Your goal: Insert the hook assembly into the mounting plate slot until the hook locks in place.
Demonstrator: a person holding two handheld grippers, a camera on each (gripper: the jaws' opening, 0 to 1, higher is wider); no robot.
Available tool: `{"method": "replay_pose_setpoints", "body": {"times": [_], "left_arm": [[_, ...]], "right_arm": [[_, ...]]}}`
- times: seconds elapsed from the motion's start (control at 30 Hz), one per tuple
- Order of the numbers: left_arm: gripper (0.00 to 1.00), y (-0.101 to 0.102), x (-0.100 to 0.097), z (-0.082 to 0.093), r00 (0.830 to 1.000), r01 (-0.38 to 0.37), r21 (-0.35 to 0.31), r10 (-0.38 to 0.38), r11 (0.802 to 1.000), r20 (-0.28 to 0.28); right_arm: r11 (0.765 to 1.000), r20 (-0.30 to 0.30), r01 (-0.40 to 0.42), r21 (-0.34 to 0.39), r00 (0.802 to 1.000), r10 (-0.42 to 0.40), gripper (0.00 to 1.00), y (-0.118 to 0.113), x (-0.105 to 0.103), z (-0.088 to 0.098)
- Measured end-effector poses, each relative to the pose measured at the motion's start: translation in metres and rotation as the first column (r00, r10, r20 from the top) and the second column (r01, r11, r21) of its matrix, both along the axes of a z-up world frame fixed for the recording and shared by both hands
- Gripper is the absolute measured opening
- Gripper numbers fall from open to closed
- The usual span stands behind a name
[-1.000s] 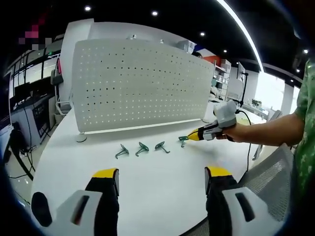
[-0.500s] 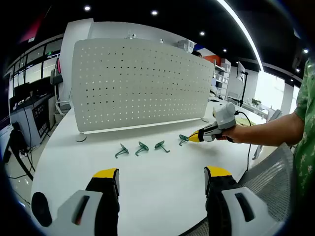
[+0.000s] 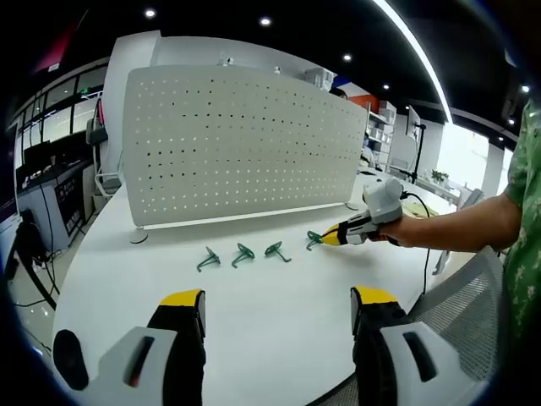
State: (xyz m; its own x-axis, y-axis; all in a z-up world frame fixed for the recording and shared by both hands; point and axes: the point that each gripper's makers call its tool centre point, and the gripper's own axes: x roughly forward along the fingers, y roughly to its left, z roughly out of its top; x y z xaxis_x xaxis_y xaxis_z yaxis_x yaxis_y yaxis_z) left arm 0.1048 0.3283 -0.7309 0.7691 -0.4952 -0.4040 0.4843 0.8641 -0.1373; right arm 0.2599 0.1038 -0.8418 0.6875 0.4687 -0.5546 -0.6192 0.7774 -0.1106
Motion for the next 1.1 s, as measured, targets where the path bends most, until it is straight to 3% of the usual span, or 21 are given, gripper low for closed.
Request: {"method": "replay_pose_setpoints", "body": {"times": [0.37,1.1], "left_arm": [[0.72,-0.001,0.0,-0.001,1.0,0.005,-0.001,-0.005,1.0,-0.003],[0.69,-0.01,-0.004,0.002,0.999,0.051,0.003,-0.051,0.999,0.004]], "right_arm": [[1.0,0.011,-0.001,0.009,1.0,0.001,0.0,0.0,0.0,0.009],[0.998,-0.029,0.018,0.055,0.999,-0.016,0.0,-0.001,-0.02,0.04]]}}
